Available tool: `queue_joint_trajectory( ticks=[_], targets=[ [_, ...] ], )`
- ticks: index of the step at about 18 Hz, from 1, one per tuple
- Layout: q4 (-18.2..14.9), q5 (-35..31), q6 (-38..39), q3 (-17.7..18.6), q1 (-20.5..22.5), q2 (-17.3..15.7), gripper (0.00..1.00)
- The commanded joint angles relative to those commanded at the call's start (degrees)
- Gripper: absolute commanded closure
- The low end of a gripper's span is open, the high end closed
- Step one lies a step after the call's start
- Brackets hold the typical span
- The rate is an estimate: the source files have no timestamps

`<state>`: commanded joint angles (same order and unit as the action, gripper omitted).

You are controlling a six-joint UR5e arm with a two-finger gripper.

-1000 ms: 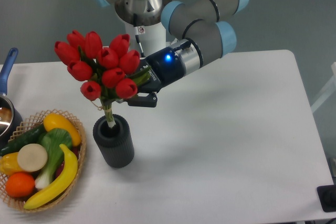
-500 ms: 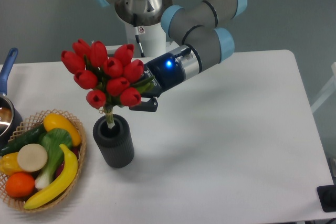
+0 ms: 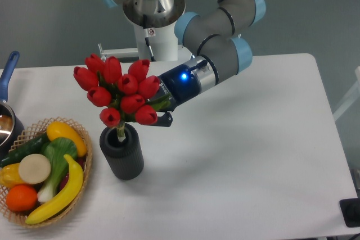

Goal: Insert the flowers into the vase
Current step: 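Lower the tulip stems into the black vase opening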

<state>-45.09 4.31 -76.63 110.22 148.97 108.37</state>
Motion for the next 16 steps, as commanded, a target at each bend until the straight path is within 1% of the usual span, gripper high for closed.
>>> queue_joint_trajectory(
  ticks=[5, 9, 12, 16],
  targets=[
    [0.1, -0.1, -0.3, 0.6, -0.1, 0.2, 0.84],
    [0.2, -0.2, -0.4, 3.2, 0.0, -0.3, 0.84],
    [0.2, -0.2, -0.4, 3.7, 0.0, -0.3, 0.84],
    [0.2, -0.2, -1.2, 5.5, -0.2, -0.5, 0.84]
  ],
)
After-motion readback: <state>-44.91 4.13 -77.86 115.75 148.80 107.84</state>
